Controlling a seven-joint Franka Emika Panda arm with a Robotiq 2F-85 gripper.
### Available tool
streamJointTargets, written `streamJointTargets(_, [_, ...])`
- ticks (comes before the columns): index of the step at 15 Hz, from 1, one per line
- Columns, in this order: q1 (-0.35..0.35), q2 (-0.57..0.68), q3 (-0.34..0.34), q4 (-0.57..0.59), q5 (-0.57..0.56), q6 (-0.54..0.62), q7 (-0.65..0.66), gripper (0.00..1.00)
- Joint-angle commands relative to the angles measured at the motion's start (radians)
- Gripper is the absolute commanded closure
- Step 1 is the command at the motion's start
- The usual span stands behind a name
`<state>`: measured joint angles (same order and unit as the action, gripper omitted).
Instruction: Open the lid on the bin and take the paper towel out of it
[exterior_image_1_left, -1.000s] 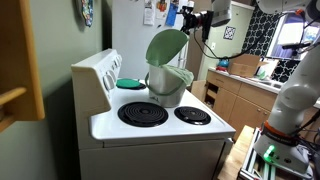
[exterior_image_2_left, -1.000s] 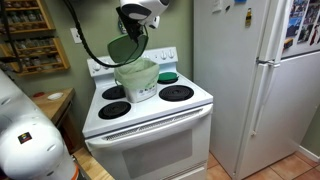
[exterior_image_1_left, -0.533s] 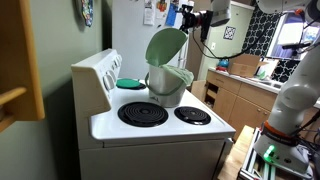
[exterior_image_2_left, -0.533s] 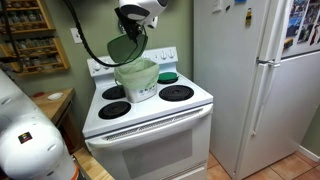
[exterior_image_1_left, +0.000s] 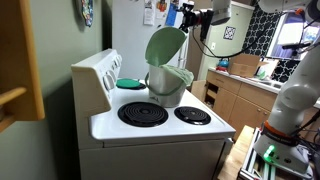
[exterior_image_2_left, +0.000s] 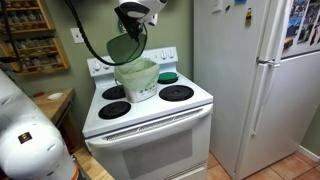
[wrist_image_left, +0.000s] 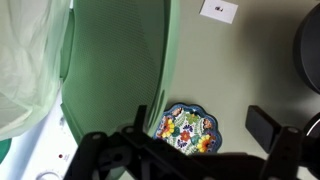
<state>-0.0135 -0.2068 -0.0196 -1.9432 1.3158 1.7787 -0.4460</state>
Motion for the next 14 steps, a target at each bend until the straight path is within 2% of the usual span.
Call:
streamJointTargets(1, [-0.009, -0.002, 0.0, 0.012, -0.088, -0.008, 0.009, 0.0])
streamJointTargets(8, [-0.014, -0.001, -0.009, 0.034, -0.233, -0.027, 0.005, 0.0])
streamJointTargets(12, [-0.028, -0.005, -0.027, 0.087, -0.454, -0.077, -0.017, 0.0])
streamJointTargets(13, [-0.028, -0.014, -0.025, 0.091, -0.507, -0.054, -0.023, 0.0])
streamJointTargets(14, [-0.011, 0.0, -0.031, 0.08, -0.424, -0.038, -0.007, 0.0])
